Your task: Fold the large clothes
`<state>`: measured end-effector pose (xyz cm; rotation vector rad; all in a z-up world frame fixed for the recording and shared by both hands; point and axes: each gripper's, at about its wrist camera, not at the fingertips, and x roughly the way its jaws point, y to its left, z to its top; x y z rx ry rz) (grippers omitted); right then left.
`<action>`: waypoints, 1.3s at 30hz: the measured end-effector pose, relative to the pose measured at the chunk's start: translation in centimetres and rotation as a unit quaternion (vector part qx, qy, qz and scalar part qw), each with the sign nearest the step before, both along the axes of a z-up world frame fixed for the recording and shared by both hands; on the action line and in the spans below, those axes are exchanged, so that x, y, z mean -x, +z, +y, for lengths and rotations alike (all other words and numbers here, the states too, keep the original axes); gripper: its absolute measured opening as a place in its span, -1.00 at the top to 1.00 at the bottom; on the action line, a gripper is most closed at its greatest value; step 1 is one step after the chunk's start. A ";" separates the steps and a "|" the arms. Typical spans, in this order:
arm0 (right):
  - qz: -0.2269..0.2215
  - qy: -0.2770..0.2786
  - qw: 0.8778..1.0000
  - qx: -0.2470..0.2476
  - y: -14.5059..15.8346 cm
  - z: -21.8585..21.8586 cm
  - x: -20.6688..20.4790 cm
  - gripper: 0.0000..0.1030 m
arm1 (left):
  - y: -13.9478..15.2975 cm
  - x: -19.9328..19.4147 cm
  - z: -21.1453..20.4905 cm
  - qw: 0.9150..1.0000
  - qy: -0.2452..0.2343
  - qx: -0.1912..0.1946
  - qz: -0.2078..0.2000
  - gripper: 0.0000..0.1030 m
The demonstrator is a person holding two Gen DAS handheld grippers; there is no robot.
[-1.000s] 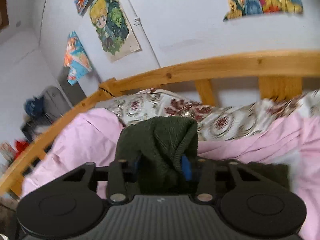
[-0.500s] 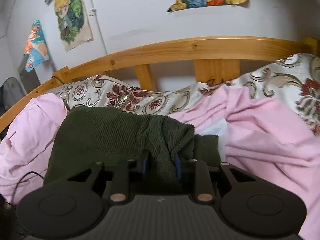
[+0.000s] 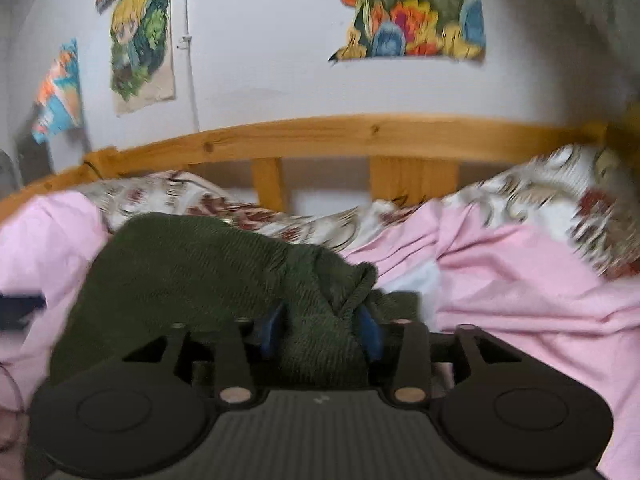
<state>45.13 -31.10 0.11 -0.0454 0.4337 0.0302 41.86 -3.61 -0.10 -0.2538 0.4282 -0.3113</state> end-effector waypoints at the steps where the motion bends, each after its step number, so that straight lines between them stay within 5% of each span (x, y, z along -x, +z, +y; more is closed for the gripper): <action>1: -0.015 -0.018 0.999 0.030 0.2 0.8 0.5 -0.42 | 0.0 -1.0 -0.5 1.000 0.025 -0.006 0.000 -0.99; 3: -0.057 -0.065 0.989 0.117 0.8 3.3 1.8 -0.67 | 0.1 -2.5 -1.9 0.998 0.048 -0.007 -0.026 -0.99; 6: -0.132 -0.114 0.950 0.257 0.8 7.4 2.9 -0.86 | 1.0 -4.1 -4.4 0.991 0.116 -0.049 -0.041 -0.99; 9: -0.149 -0.110 0.932 0.312 0.0 9.6 0.9 -0.92 | 1.3 -5.0 -5.9 0.984 0.143 -0.096 -0.048 -0.99; 16: -0.144 -0.114 0.952 0.246 -5.7 7.6 -2.7 -0.94 | -3.0 -9.2 -7.2 0.979 0.132 -0.151 0.037 -0.99; 19: -0.171 -0.121 0.949 0.235 -7.3 7.1 -2.4 -0.95 | -4.3 -9.2 -7.8 0.978 0.138 -0.152 0.035 -0.99; 22: -0.166 -0.120 0.960 0.189 -8.4 5.4 -2.7 -0.97 | -5.1 -9.4 -8.5 0.977 0.140 -0.156 0.037 -0.99; 34: -0.122 -0.094 0.978 0.138 -6.7 3.5 -3.8 -0.99 | -5.6 -10.3 -8.1 0.982 0.127 -0.129 0.060 -0.99; 39: -0.126 -0.086 0.969 0.194 -2.6 5.9 0.3 -0.99 | -5.1 -10.3 -7.7 0.983 0.124 -0.119 0.066 -0.99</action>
